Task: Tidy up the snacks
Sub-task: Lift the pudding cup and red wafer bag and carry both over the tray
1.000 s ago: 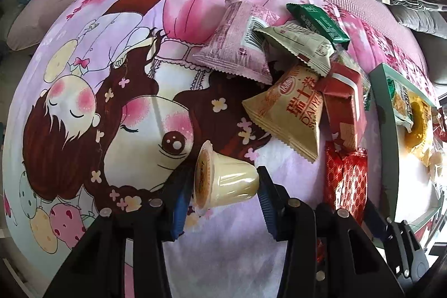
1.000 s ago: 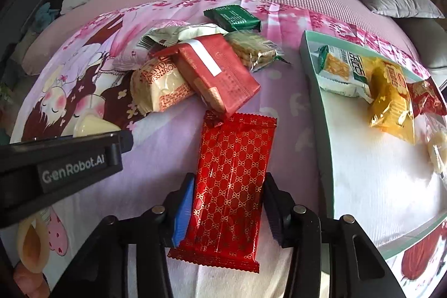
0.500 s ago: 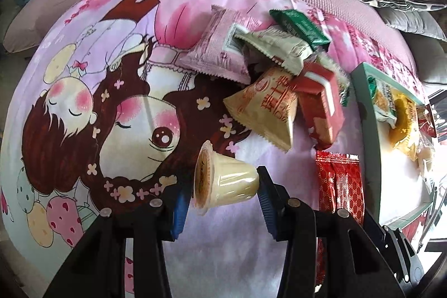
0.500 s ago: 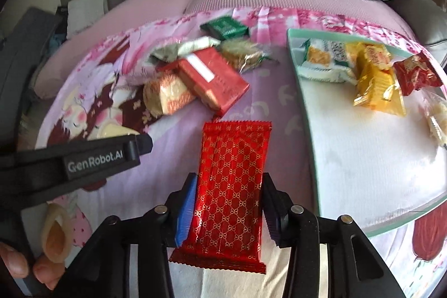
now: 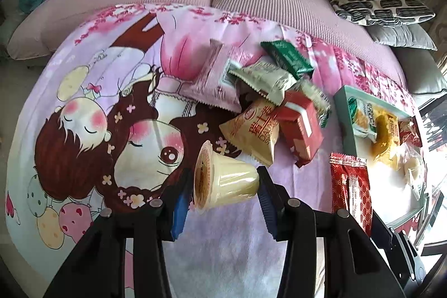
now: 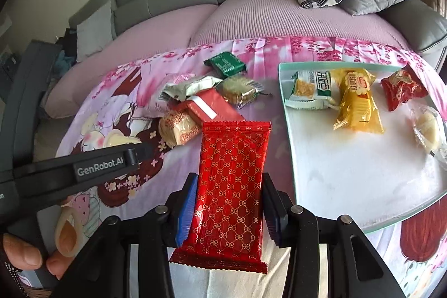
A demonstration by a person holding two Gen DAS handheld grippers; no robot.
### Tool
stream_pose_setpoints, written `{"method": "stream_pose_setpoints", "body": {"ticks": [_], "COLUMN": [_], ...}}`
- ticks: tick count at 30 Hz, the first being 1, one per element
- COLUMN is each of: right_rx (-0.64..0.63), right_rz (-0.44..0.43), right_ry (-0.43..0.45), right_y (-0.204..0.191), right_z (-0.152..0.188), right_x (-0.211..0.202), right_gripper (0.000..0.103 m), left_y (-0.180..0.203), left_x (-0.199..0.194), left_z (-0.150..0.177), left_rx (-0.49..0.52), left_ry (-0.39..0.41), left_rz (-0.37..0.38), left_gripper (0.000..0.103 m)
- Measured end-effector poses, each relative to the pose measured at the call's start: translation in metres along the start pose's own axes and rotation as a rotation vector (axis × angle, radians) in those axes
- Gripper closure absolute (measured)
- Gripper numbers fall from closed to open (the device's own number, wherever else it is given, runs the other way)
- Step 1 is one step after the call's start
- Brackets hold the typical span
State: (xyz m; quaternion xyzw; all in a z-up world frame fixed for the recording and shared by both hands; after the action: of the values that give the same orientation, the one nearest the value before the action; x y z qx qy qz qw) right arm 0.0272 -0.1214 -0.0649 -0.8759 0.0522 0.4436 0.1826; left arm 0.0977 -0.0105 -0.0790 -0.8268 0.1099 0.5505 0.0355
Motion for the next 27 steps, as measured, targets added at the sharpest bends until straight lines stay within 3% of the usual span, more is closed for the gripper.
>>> {"method": "stream_pose_setpoints", "body": {"ticks": [9,20,24,27], "right_rx": [0.065,0.242,0.276,0.285], "right_rz": [0.063,0.231,0.262,0.283], "right_ry": [0.061,0.165,0.168,0.168], "right_y": [0.037,0.137,0.162,0.175], "right_z": [-0.013,-0.024,-0.023,-0.024], "right_x": [-0.021,-0.061,-0.061,-0.059], "right_gripper": [0.057,0.057,0.057,0.057], "left_y": [0.026,0.126,0.164,0.184], "left_x": [-0.008,-0.024,-0.021,-0.015], "left_z": [-0.013,-0.005,0.007,0.014], "left_rx": [0.018,0.275,0.337,0.38], "left_ry": [0.068,0.157,0.128,0.119], "left_rz": [0.065,0.172,0.265,0.28], "left_gripper": [0.056,0.056,0.056,0.056]}}
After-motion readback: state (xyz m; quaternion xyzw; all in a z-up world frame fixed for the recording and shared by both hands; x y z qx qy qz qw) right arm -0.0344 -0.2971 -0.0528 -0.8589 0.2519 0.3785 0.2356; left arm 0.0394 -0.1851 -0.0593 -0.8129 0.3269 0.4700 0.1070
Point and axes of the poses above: each gripper's, at about its wrist camera, not at the fingertips, and x roughly the way its jaws point, y to its right, z to its underside, the point moved 10 cm from there along x, roughly the way its jaws point, and after that the axes turned 3 degrees about -z, right-handed, at the moved point
